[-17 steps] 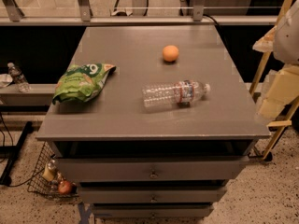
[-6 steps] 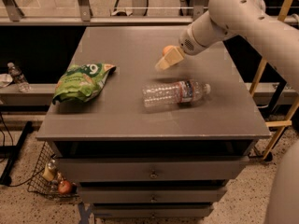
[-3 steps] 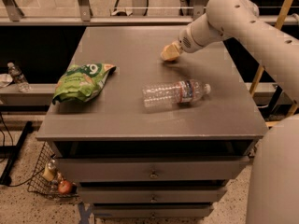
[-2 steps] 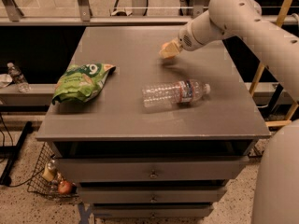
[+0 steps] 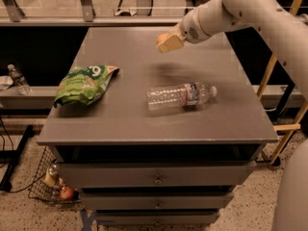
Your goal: Move orange near green rice chip bag
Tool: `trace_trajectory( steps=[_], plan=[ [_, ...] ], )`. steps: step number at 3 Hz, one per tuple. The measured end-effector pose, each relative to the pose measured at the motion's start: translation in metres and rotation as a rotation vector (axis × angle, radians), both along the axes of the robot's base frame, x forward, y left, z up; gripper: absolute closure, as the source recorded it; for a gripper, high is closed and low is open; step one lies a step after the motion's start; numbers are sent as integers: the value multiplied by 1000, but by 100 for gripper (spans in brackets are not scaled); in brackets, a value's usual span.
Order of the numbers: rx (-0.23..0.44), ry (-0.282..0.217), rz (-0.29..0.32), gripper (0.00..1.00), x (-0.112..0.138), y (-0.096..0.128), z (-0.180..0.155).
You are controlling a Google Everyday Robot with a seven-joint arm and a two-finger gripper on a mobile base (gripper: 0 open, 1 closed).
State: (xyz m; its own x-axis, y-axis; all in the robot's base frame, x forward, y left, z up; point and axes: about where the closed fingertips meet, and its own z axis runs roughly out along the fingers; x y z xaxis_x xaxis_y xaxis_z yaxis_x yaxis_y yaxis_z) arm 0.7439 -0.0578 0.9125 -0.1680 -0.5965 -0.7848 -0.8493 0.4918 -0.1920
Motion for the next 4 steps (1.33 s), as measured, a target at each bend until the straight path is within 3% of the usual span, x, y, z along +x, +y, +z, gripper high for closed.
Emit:
trace_trajectory(
  steps=[1,3,4],
  plan=[
    [2,32,36,100,-1,12,-9],
    [-42,65,405,100,-62,117,-14],
    [-51,97,582,100,-97,157,-22]
  ],
)
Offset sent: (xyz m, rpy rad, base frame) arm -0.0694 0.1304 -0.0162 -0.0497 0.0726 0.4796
